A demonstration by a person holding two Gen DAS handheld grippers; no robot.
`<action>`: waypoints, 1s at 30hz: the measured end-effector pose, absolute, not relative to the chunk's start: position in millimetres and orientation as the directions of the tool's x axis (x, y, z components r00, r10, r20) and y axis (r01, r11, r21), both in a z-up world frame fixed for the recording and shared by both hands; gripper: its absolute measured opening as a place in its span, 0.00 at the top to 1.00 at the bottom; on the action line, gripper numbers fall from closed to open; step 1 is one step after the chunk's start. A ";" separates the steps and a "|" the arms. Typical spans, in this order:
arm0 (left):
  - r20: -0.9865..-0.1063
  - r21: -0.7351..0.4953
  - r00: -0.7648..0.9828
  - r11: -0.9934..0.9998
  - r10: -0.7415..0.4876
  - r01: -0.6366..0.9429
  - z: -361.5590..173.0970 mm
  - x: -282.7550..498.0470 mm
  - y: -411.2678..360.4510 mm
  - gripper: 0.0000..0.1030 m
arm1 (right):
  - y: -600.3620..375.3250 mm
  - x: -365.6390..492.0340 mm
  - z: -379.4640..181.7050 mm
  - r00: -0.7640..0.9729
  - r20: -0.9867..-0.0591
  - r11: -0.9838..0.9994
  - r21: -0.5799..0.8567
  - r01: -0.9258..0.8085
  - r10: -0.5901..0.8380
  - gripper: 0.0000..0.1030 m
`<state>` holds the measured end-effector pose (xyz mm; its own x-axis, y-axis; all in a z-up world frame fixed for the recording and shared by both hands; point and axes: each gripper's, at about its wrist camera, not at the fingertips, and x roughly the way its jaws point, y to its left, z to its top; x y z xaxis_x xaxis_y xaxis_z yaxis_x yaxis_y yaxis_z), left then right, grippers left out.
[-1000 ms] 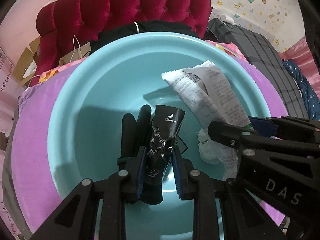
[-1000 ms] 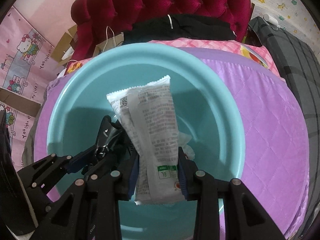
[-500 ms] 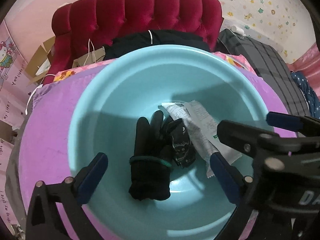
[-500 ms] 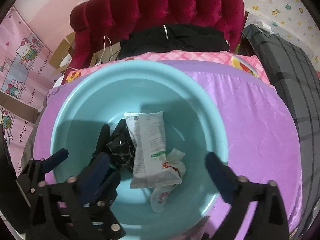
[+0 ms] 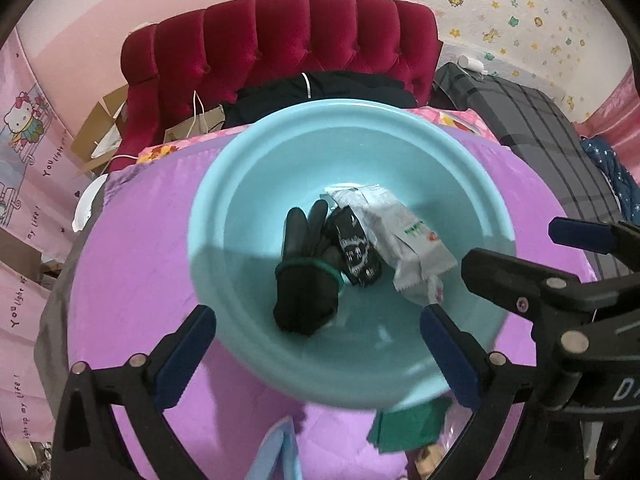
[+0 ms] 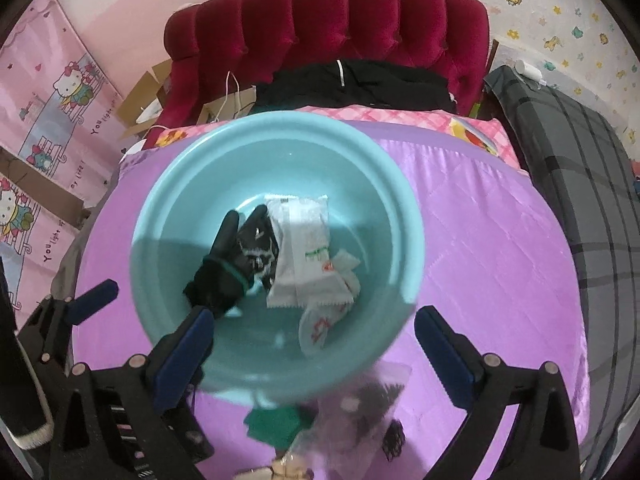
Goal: Organize soft objects
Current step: 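Open both tools to drop the packet and tube into the basin, then move both tools back toward the remaining items on the table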
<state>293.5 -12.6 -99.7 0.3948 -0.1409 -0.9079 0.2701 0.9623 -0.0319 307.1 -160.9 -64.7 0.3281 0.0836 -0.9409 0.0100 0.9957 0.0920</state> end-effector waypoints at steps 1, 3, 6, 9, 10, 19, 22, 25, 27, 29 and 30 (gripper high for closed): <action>-0.908 -0.029 0.397 0.964 -0.137 0.266 -96.7 288.8 -11.1 0.00 | -161.0 300.8 -62.1 0.330 -0.940 0.996 0.093 0.008 0.086 0.01; -0.903 -0.022 0.410 0.966 -0.130 0.259 -89.5 277.9 -7.9 0.00 | -161.4 289.2 -58.1 0.327 -0.941 0.996 0.088 0.006 0.081 0.01; -0.898 -0.027 0.420 0.968 -0.132 0.248 -79.8 259.5 -2.0 0.00 | -162.7 270.4 -51.7 0.333 -0.940 0.997 0.081 -0.001 0.077 0.01; -0.898 -0.042 0.416 0.967 -0.147 0.250 -76.3 242.7 2.0 0.00 | -162.9 251.4 -49.1 0.333 -0.939 0.996 0.087 -0.008 0.084 0.01; -0.895 -0.033 0.423 0.967 -0.140 0.251 -75.1 234.9 3.3 0.00 | -163.1 245.2 -49.0 0.334 -0.939 0.997 0.082 -0.008 0.080 0.01; -0.884 -0.025 0.446 0.967 -0.140 0.253 -69.7 184.4 14.9 0.00 | -171.5 190.5 -46.8 0.347 -0.935 0.997 0.073 -0.019 0.075 0.01; -0.881 -0.016 0.452 0.965 -0.137 0.262 -70.3 169.5 15.8 0.00 | -170.8 173.1 -46.3 0.355 -0.932 0.997 0.069 -0.027 0.074 0.01; -0.879 0.003 0.460 0.961 -0.129 0.276 -71.9 151.7 15.6 0.00 | -172.1 157.1 -48.3 0.357 -0.931 0.997 0.066 -0.030 0.072 0.01; -0.878 0.014 0.462 0.959 -0.123 0.282 -73.4 142.0 15.1 0.00 | -174.0 147.7 -50.9 0.354 -0.932 0.997 0.074 -0.031 0.080 0.01; -0.877 0.011 0.463 0.958 -0.128 0.286 -75.7 128.5 15.9 0.00 | -175.3 138.2 -54.0 0.353 -0.932 0.997 0.072 -0.031 0.078 0.01; -0.878 0.011 0.461 0.957 -0.129 0.289 -78.0 121.1 15.9 0.00 | -176.0 133.1 -55.8 0.353 -0.932 0.997 0.069 -0.029 0.075 0.01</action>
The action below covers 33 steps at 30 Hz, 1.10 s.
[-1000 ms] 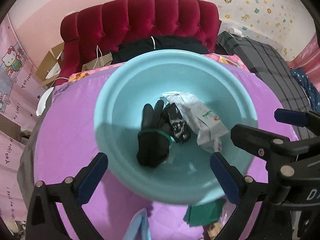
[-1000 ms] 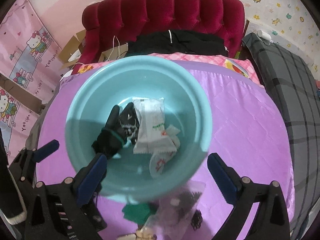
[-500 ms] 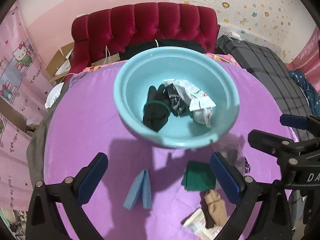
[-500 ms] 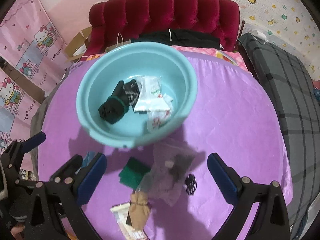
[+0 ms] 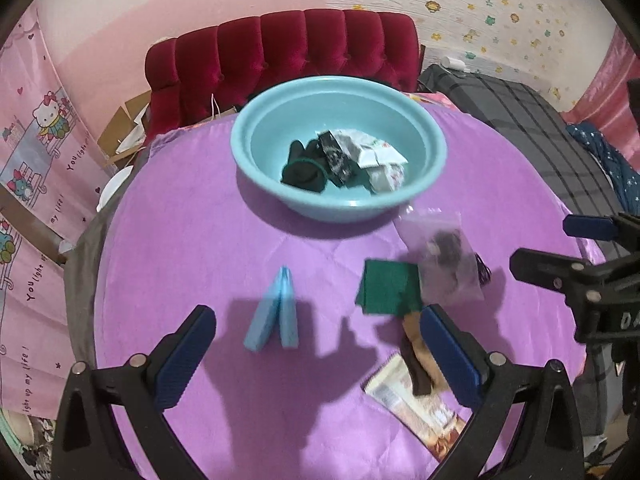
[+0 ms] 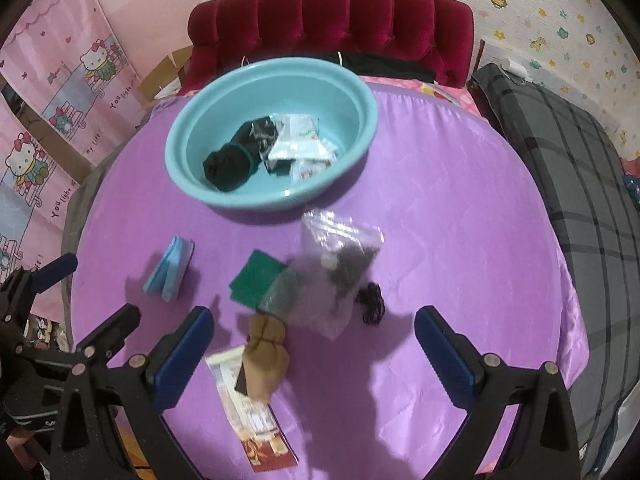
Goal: Organize soft objects
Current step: 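Move both tools back toward the remaining items on the table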
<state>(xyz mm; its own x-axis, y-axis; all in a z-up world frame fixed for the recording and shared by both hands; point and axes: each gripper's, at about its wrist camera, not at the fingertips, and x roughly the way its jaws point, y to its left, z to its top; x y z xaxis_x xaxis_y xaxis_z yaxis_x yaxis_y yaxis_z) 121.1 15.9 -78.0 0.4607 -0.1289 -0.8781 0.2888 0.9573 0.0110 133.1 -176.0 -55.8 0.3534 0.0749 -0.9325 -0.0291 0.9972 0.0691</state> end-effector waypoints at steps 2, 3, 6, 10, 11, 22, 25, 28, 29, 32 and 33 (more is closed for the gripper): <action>-0.881 0.016 0.457 0.957 -0.123 0.290 -82.7 109.8 16.3 0.00 | -177.2 124.3 -59.5 0.352 -0.933 0.997 0.070 -0.027 0.075 0.01; -0.884 0.009 0.450 0.956 -0.129 0.292 -85.1 105.2 16.4 0.00 | -178.0 118.5 -62.5 0.349 -0.934 0.997 0.071 -0.026 0.076 0.01; -0.894 -0.018 0.423 0.955 -0.147 0.295 -94.9 89.5 15.4 0.00 | -178.9 106.7 -68.4 0.349 -0.934 0.997 0.068 -0.025 0.072 0.01; -0.899 -0.021 0.413 0.956 -0.145 0.291 -106.9 69.4 15.3 0.00 | -178.3 90.9 -78.1 0.345 -0.936 0.998 0.059 -0.027 0.064 0.01; -0.901 -0.024 0.409 0.956 -0.147 0.291 -109.7 65.7 15.3 0.00 | -178.2 86.9 -81.4 0.341 -0.938 0.998 0.055 -0.029 0.062 0.01; -0.930 -0.075 0.328 0.959 -0.166 0.273 -144.9 33.9 14.5 0.00 | -177.0 65.1 -112.3 0.290 -0.955 0.997 0.058 -0.049 0.070 0.01; -0.934 -0.079 0.318 0.960 -0.166 0.268 -148.9 28.2 15.3 0.00 | -174.0 63.1 -115.8 0.278 -0.958 0.996 0.063 -0.060 0.077 0.01; -0.937 -0.090 0.305 0.961 -0.171 0.261 -152.6 26.3 16.7 0.00 | -165.6 63.5 -120.6 0.261 -0.961 0.994 0.069 -0.089 0.090 0.01; -0.938 -0.092 0.301 0.962 -0.170 0.257 -154.4 25.4 17.3 0.00 | -162.6 64.1 -124.0 0.250 -0.963 0.992 0.082 -0.097 0.104 0.01; -0.943 -0.093 0.290 0.964 -0.166 0.250 -159.3 22.0 18.8 0.00 | -155.6 67.7 -132.1 0.227 -0.963 0.987 0.123 -0.107 0.144 0.01; -0.943 -0.091 0.289 0.964 -0.164 0.249 -159.9 20.6 19.5 0.00 | -153.7 69.7 -134.5 0.222 -0.962 0.985 0.135 -0.110 0.156 0.01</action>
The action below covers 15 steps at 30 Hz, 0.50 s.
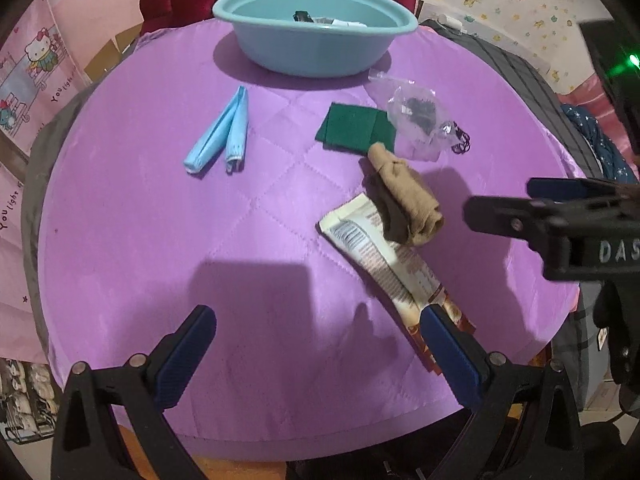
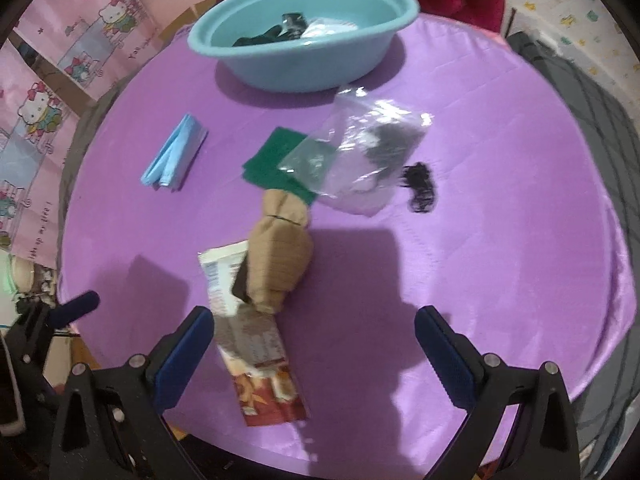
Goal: Organize soft objects
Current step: 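Move both tools back toward the remaining items on the table, then grasp the tan knotted sock with the right tool while the left tool grasps the printed snack packet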
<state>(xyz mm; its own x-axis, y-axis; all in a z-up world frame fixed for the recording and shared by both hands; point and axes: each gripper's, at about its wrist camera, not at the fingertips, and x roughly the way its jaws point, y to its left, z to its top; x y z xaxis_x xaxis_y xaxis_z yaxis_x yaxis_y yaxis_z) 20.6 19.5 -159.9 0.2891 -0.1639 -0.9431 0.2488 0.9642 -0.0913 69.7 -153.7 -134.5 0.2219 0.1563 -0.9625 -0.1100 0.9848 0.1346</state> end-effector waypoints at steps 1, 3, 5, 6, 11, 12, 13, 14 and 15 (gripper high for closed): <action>-0.944 -0.089 0.289 0.965 -0.161 0.245 -160.6 18.8 20.6 0.00 | -151.3 72.0 -137.3 0.216 -0.963 0.984 0.139 -0.114 0.161 0.01; -0.944 -0.089 0.289 0.967 -0.157 0.237 -161.9 16.1 23.0 0.00 | -146.4 75.9 -142.9 0.206 -0.964 0.982 0.145 -0.124 0.169 0.01; -0.946 -0.090 0.286 0.970 -0.154 0.226 -164.6 13.0 25.8 0.00 | -141.4 79.8 -149.3 0.200 -0.965 0.980 0.145 -0.136 0.171 0.01; -0.947 -0.090 0.284 0.971 -0.152 0.221 -165.9 12.0 26.7 0.00 | -138.1 81.8 -153.0 0.192 -0.966 0.978 0.150 -0.144 0.176 0.05; -0.950 -0.088 0.276 0.975 -0.144 0.203 -172.7 6.7 30.3 0.00 | -127.8 91.6 -170.3 0.150 -0.969 0.972 0.174 -0.156 0.197 0.32; -0.950 -0.087 0.276 0.976 -0.142 0.202 -173.3 6.3 30.3 0.00 | -126.0 92.8 -173.2 0.141 -0.970 0.972 0.176 -0.157 0.199 0.44; -0.950 -0.089 0.277 0.976 -0.142 0.196 -173.8 5.9 31.1 0.00 | -124.2 93.4 -175.6 0.130 -0.970 0.969 0.184 -0.162 0.206 0.52; -0.950 -0.092 0.276 0.977 -0.144 0.192 -174.4 5.8 31.6 0.00 | -122.8 93.8 -178.2 0.119 -0.968 0.966 0.198 -0.166 0.219 0.75; -0.950 -0.095 0.276 0.978 -0.145 0.188 -174.8 6.0 31.9 0.00 | -122.7 94.0 -180.6 0.107 -0.967 0.964 0.212 -0.162 0.231 0.85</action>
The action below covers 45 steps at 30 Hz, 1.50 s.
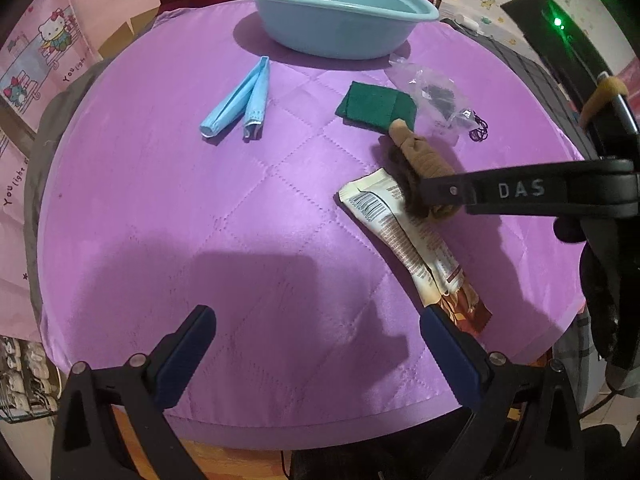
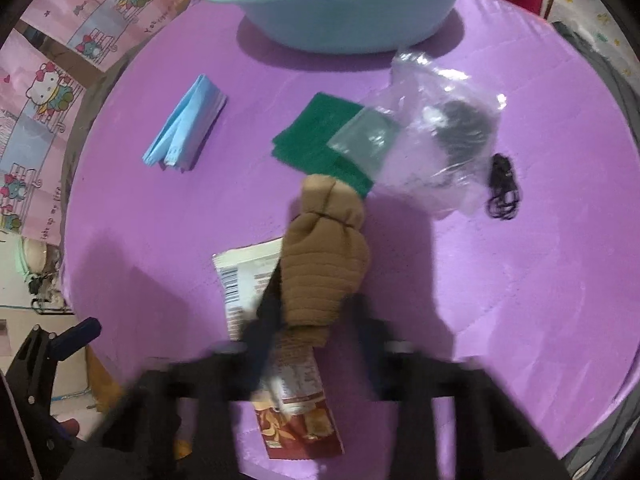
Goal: Organize soft objects
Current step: 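Grasp the tan knotted sock with the right tool while the left tool grasps the printed snack packet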
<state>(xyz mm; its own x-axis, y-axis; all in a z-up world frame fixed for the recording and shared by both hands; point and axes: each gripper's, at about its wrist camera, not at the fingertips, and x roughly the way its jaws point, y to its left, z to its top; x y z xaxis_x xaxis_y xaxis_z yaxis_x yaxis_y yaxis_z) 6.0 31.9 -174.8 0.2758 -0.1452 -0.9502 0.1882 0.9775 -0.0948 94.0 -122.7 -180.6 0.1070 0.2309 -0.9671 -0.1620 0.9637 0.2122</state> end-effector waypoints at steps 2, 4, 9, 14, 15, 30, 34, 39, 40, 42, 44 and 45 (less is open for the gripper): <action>-0.950 -0.101 0.275 0.979 -0.148 0.180 -176.4 6.4 32.0 0.00 | -123.8 92.9 -180.3 0.120 -0.963 0.963 0.221 -0.152 0.240 0.91; -0.950 -0.107 0.271 0.978 -0.154 0.178 -177.9 6.1 30.1 0.00 | -124.8 89.4 -175.2 0.155 -0.965 0.970 0.189 -0.155 0.212 0.92; -0.951 -0.125 0.256 0.974 -0.171 0.188 -181.3 5.8 21.6 0.00 | -130.2 81.7 -163.3 0.178 -0.960 0.967 0.186 -0.172 0.216 0.92; -0.949 -0.153 0.244 0.970 -0.198 0.190 -182.8 8.5 6.2 0.00 | -143.5 74.8 -151.0 0.198 -0.956 0.968 0.186 -0.168 0.218 0.92; -0.949 -0.156 0.244 0.970 -0.200 0.188 -183.1 9.3 3.8 0.00 | -146.0 71.8 -148.3 0.206 -0.956 0.970 0.175 -0.168 0.208 0.92; -0.957 -0.127 0.258 0.991 -0.131 0.032 -206.2 27.5 -34.8 0.00 | -206.0 54.1 -142.1 0.246 -0.958 0.987 0.122 -0.106 0.145 0.92; -0.963 -0.110 0.246 0.994 -0.110 0.013 -216.8 33.3 -49.7 0.00 | -209.8 50.6 -143.6 0.246 -0.959 0.987 0.120 -0.109 0.143 0.92; -0.968 -0.080 0.237 0.997 -0.079 0.006 -229.4 37.6 -68.3 0.04 | -215.5 44.7 -144.1 0.246 -0.959 0.986 0.113 -0.120 0.140 0.92; -0.969 -0.064 0.240 0.998 -0.064 0.009 -230.5 38.6 -73.4 0.06 | -217.6 43.6 -144.3 0.245 -0.959 0.986 0.114 -0.121 0.141 0.92; -0.969 -0.051 0.240 0.999 -0.052 0.009 -231.1 39.3 -79.3 0.21 | -220.7 41.0 -144.7 0.245 -0.959 0.986 0.115 -0.120 0.141 0.92; -0.968 -0.021 0.250 1.000 -0.025 0.018 -230.8 40.7 -86.7 0.32 | -223.5 39.4 -145.1 0.247 -0.958 0.986 0.117 -0.117 0.143 0.92; -0.967 -0.024 0.254 0.999 -0.030 0.027 -229.4 40.3 -89.5 0.39 | -224.4 38.9 -145.2 0.247 -0.958 0.986 0.119 -0.116 0.145 0.92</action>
